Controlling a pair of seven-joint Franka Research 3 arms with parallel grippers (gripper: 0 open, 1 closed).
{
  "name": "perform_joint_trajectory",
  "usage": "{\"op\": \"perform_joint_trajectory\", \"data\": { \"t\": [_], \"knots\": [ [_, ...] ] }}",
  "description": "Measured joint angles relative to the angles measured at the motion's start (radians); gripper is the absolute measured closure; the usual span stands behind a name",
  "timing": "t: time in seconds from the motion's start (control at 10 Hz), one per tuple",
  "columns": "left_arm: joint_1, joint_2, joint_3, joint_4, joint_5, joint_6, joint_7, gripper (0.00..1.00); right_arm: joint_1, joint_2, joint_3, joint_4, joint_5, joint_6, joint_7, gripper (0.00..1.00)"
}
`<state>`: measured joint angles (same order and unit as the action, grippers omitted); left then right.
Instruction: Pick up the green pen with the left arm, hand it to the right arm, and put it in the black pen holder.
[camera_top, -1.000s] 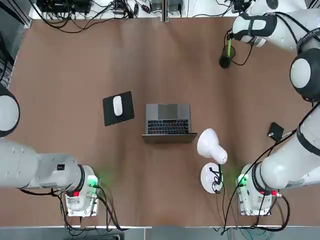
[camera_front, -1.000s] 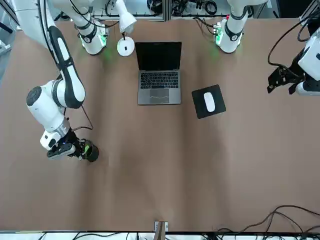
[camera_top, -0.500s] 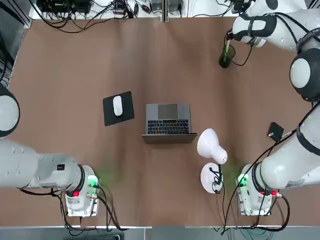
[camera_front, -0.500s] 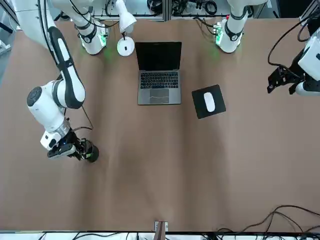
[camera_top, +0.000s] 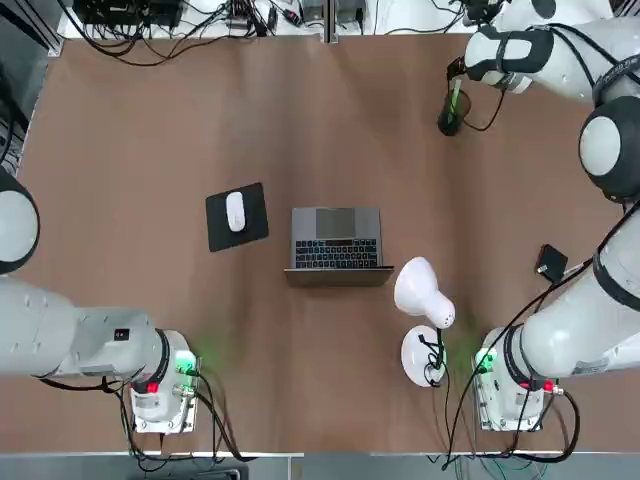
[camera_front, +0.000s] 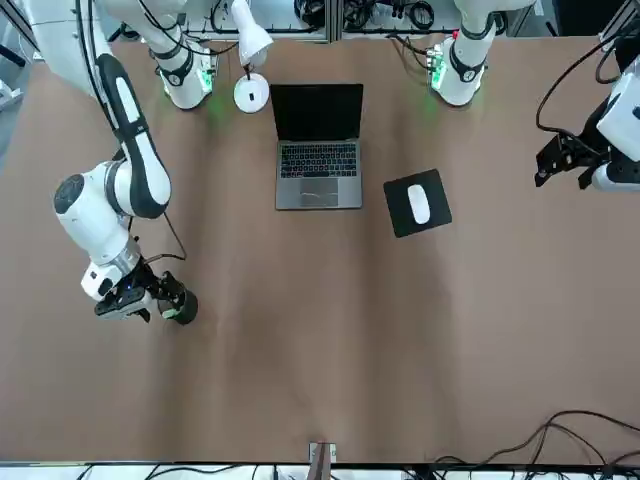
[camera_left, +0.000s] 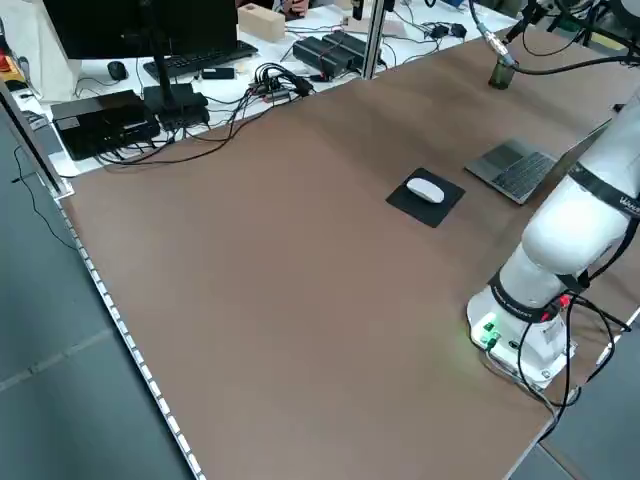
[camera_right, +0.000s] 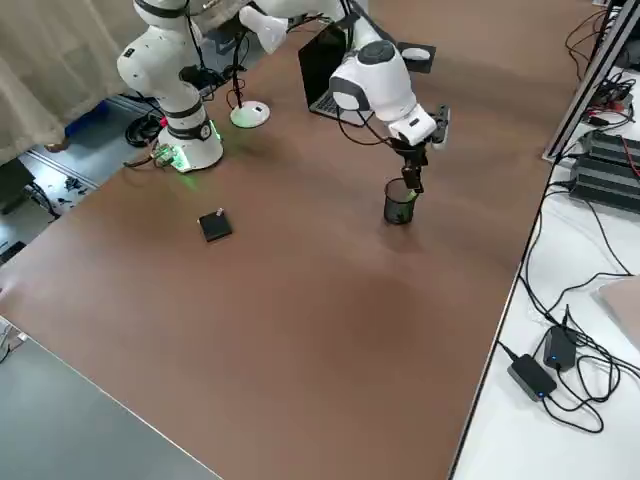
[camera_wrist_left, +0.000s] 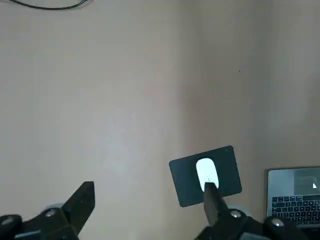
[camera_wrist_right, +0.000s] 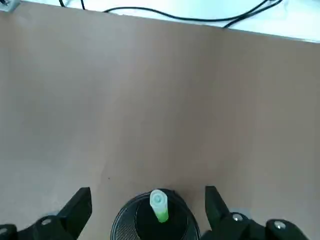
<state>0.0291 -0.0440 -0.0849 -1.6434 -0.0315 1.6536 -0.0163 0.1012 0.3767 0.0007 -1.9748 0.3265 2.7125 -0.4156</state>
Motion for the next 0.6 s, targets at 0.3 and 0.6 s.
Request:
{"op": "perform_joint_trajectory", "data": {
  "t": [0.3, 0.6],
  "knots": [
    [0.0, 0.0, 0.001, 0.005, 0.0, 0.004, 0.0, 0.03, -0.04, -0.118, -0.005, 0.145, 0.0, -0.406, 0.101, 0.0],
    [0.0, 0.0, 0.001, 0.011, 0.0, 0.004, 0.0, 0.03, -0.084, -0.239, -0.051, 0.248, -0.081, -0.718, 0.136, 0.0]
  ]
}}
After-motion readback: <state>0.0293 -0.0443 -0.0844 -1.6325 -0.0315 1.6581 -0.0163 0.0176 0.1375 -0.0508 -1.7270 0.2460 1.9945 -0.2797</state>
